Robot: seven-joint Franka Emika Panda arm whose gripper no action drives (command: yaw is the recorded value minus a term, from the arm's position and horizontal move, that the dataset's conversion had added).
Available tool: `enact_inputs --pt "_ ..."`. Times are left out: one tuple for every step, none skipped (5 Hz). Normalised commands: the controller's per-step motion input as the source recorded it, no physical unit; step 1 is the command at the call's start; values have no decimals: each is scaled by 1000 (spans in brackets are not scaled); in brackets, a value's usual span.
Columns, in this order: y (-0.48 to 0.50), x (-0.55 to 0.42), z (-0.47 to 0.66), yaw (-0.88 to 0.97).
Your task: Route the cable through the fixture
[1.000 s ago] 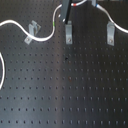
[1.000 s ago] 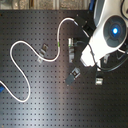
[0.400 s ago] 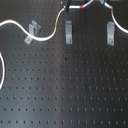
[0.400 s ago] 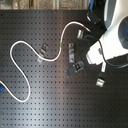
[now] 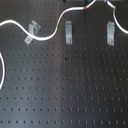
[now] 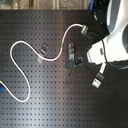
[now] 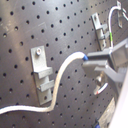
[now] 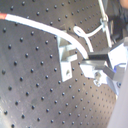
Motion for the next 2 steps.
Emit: enact_inputs --pt "39 17 -26 974" --pt "235 247 -275 648"
